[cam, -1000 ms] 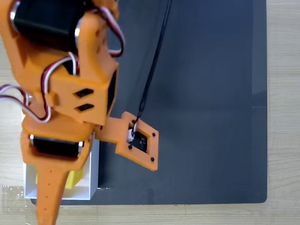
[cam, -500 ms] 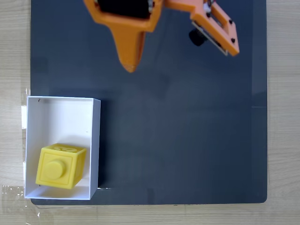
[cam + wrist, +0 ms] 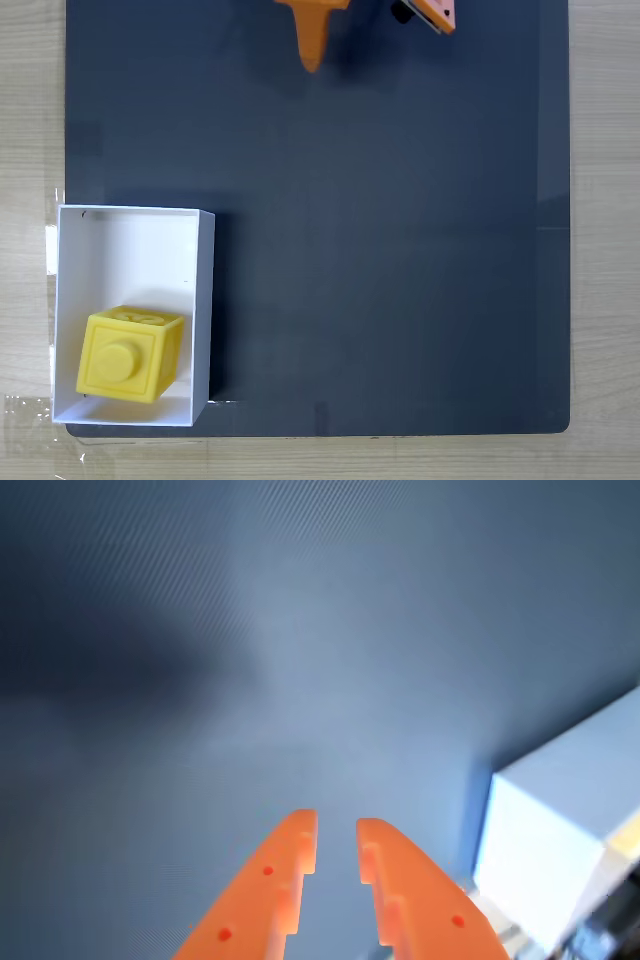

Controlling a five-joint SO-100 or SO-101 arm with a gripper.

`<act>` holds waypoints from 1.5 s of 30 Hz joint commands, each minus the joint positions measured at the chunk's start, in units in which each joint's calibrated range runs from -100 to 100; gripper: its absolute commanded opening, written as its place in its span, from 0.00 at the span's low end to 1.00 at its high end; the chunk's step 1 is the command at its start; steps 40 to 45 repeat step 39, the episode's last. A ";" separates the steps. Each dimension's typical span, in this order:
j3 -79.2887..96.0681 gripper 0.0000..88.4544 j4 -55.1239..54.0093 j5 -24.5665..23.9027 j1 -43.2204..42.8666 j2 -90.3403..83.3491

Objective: Grasp a yellow block and put it in the box

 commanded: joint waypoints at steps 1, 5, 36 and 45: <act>2.33 0.06 5.89 -0.08 0.03 -10.07; 4.69 0.05 10.95 -0.13 0.62 -17.27; 4.78 0.05 10.60 -0.19 0.45 -16.68; 4.78 0.05 10.60 -0.19 0.45 -16.68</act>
